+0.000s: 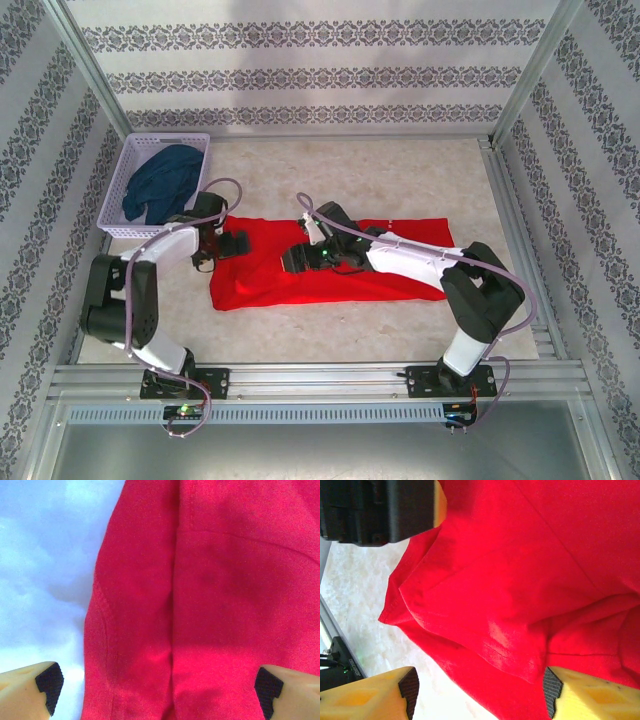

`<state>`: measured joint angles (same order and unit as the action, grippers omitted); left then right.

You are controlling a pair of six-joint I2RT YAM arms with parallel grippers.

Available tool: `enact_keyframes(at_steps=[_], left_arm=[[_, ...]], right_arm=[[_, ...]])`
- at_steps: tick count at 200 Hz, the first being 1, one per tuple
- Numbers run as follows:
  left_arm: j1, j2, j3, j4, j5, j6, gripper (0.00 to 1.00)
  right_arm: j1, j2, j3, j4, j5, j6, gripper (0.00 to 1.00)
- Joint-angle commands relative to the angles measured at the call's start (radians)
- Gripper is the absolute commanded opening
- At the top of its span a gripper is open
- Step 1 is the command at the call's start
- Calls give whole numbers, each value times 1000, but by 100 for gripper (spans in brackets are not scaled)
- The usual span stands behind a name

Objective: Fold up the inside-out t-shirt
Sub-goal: Smooth out the T-shirt at the center of the table, then adjust the T-shirt at the center of the table, then fold the T-shirt at the center of the table.

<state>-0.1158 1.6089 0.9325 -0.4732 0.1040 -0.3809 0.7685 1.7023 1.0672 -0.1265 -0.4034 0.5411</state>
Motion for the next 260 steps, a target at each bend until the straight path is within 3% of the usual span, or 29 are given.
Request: enact_keyframes(at_steps=[1, 31, 57, 91, 136, 219, 244, 260], left_arm=[[11, 49, 38, 54, 18, 49, 100], [8, 71, 35, 55, 66, 55, 100], [0, 42, -20, 89, 173, 37, 100], [-15, 7, -99, 154, 279, 12, 88], [-69, 10, -119, 205, 303, -1, 72], [-99, 28, -134, 286, 285, -5, 24], [-97, 28, -121, 264, 252, 12, 0], [-97, 18, -102, 210, 210, 22, 0]], right_arm=[[2, -33, -24, 9, 20, -24, 69], [1, -36, -33, 4, 29, -21, 69], [0, -30, -32, 0, 37, -18, 68], [-1, -27, -27, -16, 43, -21, 68], [-9, -28, -24, -19, 40, -20, 67], [-12, -45, -27, -39, 50, -19, 67], [-16, -51, -27, -52, 59, -20, 67], [-25, -72, -32, -66, 71, -26, 67]])
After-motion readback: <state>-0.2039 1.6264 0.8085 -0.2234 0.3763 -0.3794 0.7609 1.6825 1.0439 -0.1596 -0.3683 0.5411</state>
